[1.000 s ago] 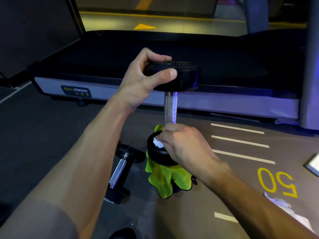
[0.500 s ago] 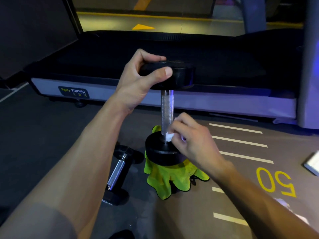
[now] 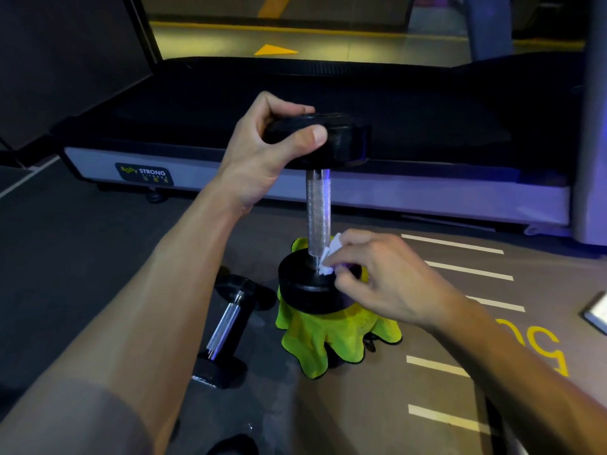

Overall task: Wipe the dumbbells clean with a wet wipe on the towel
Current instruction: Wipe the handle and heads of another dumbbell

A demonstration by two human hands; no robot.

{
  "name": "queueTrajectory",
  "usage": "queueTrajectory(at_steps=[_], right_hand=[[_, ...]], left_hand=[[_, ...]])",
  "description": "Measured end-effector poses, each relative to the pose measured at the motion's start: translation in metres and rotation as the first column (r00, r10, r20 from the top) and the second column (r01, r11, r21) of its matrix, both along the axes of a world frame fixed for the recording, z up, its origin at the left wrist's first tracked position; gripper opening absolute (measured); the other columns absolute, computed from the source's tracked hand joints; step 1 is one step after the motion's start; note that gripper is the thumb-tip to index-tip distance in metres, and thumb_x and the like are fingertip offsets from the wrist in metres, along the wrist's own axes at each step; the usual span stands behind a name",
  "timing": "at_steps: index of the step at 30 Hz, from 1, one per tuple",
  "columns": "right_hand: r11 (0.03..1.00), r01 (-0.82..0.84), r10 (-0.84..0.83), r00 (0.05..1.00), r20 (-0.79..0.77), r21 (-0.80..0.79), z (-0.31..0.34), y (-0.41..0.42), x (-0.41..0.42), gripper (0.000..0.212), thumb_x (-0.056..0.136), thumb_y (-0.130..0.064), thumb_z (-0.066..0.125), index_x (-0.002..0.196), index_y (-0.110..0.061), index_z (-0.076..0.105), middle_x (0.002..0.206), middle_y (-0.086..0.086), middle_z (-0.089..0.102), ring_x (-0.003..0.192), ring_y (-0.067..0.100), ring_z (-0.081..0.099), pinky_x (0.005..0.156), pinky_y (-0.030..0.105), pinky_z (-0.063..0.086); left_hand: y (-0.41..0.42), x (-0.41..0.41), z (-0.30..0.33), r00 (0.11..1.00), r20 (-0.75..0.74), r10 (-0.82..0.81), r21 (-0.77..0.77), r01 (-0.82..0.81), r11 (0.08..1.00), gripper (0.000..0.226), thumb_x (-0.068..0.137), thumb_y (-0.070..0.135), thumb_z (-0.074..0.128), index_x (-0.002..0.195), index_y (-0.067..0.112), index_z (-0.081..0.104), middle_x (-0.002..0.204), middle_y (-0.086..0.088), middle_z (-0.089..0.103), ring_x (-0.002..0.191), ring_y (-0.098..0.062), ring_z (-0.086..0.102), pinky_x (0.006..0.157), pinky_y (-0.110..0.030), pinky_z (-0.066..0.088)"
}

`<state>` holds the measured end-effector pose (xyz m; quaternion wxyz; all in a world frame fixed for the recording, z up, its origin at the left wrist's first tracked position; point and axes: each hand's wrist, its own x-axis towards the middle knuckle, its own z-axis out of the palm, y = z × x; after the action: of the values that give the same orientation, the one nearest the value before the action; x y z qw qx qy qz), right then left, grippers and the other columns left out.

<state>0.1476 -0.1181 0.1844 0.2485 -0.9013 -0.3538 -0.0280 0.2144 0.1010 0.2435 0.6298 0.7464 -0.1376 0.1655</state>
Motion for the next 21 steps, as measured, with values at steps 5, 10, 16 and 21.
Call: queueTrajectory(at_steps=[5, 10, 16, 21], right_hand=[[0.996, -0.007, 0.008, 1.0, 0.014, -0.085, -0.003, 0.023, -0.018, 0.053, 0.09, -0.035, 0.032, 0.103, -0.015, 0.079, 0.106, -0.005, 0.064, 0.1, 0.017, 0.052, 0.093, 0.032, 0.048], [1.0, -0.013, 0.013, 1.0, -0.02, -0.01, -0.004, 0.036, -0.016, 0.047, 0.088, -0.027, 0.034, 0.096, -0.011, 0.077, 0.108, 0.0, 0.069, 0.104, 0.019, 0.055, 0.095, 0.034, 0.047], [0.992, 0.039, -0.031, 0.997, -0.064, 0.118, -0.004, 0.006, 0.005, 0.017, 0.089, -0.013, 0.072, 0.101, -0.022, 0.079, 0.108, -0.011, 0.066, 0.087, 0.007, 0.063, 0.08, 0.015, 0.047], [0.961, 0.153, -0.121, 0.982, -0.147, 0.232, -0.01, 0.004, 0.02, 0.015, 0.08, -0.016, 0.087, 0.083, -0.021, 0.073, 0.089, -0.01, 0.057, 0.072, 0.006, 0.06, 0.066, 0.009, 0.041]], left_hand=[[-0.002, 0.001, -0.001, 1.0, 0.006, 0.003, -0.015, -0.002, 1.0, 0.04, 0.072, 0.045, 0.083, 0.101, 0.026, 0.063, 0.13, -0.002, 0.073, 0.124, -0.024, 0.067, 0.11, -0.051, 0.053], [-0.003, 0.002, 0.0, 1.0, 0.009, -0.018, -0.019, 0.018, 1.0, 0.04, 0.073, 0.043, 0.083, 0.102, 0.025, 0.063, 0.131, -0.004, 0.073, 0.125, -0.024, 0.068, 0.109, -0.046, 0.054], [0.0, 0.003, -0.003, 1.0, 0.01, -0.022, -0.053, 0.023, 0.998, 0.04, 0.073, 0.043, 0.083, 0.101, 0.024, 0.062, 0.131, -0.005, 0.072, 0.12, -0.017, 0.068, 0.101, -0.034, 0.055], [-0.001, 0.003, -0.002, 0.999, 0.013, -0.039, -0.063, 0.039, 0.997, 0.041, 0.073, 0.043, 0.082, 0.103, 0.024, 0.061, 0.131, -0.006, 0.071, 0.121, -0.017, 0.068, 0.097, -0.031, 0.055]])
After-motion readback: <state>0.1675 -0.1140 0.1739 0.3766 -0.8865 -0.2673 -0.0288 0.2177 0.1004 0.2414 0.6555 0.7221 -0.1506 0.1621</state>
